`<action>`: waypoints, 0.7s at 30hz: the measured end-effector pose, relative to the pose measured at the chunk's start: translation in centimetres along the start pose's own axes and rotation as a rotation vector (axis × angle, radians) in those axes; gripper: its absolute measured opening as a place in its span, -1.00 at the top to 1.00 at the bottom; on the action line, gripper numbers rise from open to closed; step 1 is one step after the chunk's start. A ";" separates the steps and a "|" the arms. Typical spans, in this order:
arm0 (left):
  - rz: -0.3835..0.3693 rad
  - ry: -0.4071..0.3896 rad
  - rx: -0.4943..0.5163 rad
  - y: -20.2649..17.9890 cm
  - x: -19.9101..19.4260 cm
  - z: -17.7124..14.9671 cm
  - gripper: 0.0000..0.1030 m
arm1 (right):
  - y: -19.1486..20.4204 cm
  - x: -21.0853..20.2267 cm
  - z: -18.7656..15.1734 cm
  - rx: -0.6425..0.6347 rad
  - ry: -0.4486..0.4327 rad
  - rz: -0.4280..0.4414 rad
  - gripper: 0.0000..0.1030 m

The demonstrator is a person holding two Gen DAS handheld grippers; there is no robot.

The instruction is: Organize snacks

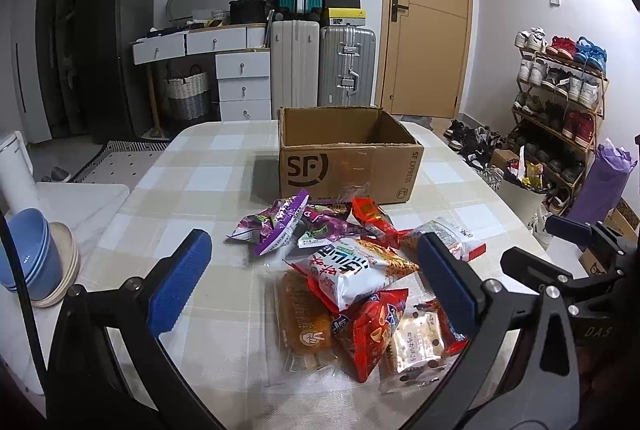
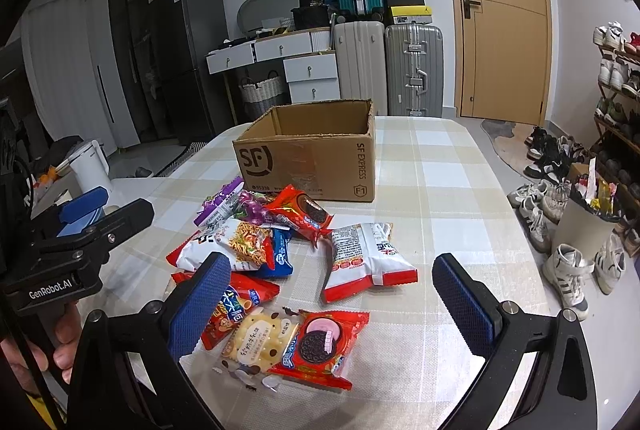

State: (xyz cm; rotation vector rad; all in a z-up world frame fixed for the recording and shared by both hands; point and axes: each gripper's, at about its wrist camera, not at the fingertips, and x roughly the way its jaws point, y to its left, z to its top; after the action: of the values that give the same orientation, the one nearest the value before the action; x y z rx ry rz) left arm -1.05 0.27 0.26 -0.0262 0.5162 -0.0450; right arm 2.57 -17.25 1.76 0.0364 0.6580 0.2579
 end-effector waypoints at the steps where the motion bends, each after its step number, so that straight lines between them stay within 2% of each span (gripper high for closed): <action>1: 0.000 -0.005 -0.003 0.1 -0.1 0.0 -0.99 | 0.0 0.0 0.0 0.000 0.002 0.001 -1.00; 21: 0.008 -0.014 0.003 0.2 -0.2 -0.3 -0.99 | -0.2 0.5 -0.2 0.025 0.015 -0.002 -1.00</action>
State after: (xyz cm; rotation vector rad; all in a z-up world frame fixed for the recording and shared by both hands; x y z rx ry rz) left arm -1.36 0.46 0.13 -0.0217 0.5024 -0.0379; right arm 2.88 -17.35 1.27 0.0583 0.6766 0.2486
